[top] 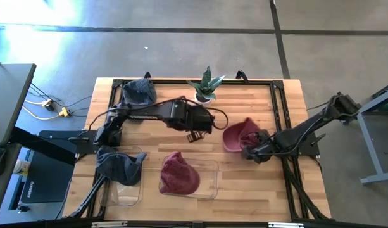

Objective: Pick & Place hat
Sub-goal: Put the red cap into the right transparent bin

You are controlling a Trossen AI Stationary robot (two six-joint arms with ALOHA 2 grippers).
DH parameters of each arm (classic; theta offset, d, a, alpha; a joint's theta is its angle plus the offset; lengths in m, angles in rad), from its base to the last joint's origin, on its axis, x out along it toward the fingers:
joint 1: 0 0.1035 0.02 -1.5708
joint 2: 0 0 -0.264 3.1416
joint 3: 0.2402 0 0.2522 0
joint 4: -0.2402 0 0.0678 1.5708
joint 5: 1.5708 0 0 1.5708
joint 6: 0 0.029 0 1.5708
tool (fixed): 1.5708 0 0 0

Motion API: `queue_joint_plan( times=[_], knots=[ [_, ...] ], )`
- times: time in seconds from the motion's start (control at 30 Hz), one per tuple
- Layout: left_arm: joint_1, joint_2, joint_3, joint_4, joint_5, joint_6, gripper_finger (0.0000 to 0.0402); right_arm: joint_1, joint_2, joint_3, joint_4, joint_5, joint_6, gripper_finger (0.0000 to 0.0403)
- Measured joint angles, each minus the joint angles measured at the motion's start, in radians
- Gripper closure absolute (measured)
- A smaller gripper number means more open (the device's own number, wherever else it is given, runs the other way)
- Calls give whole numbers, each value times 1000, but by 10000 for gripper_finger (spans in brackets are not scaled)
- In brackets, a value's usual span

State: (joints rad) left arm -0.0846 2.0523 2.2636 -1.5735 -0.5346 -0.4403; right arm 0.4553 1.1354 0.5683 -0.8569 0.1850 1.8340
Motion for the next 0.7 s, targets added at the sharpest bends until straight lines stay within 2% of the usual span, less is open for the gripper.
queue_joint_plan(
  times=[0.07,0.17,0.23,0.37,0.53,0.6,0.7],
  knots=[
    [-2,-2,0,8,0,2,291,0,18,-16,88,-19,34,395],
    [-3,-2,0,1,-4,2,291,0,63,-41,319,-36,48,396],
    [-5,-2,0,2,-5,2,291,-1,104,-48,458,-16,47,381],
    [-21,-2,0,2,-10,15,291,-33,151,-49,613,-6,-2,306],
    [-60,-2,0,3,-10,17,291,-91,109,-49,726,-7,-135,197],
    [-77,-2,0,2,-10,17,291,-116,67,-49,767,-31,-187,168],
    [-103,-2,0,2,-21,6,291,-158,-12,-40,772,-111,-269,150]
  ],
)
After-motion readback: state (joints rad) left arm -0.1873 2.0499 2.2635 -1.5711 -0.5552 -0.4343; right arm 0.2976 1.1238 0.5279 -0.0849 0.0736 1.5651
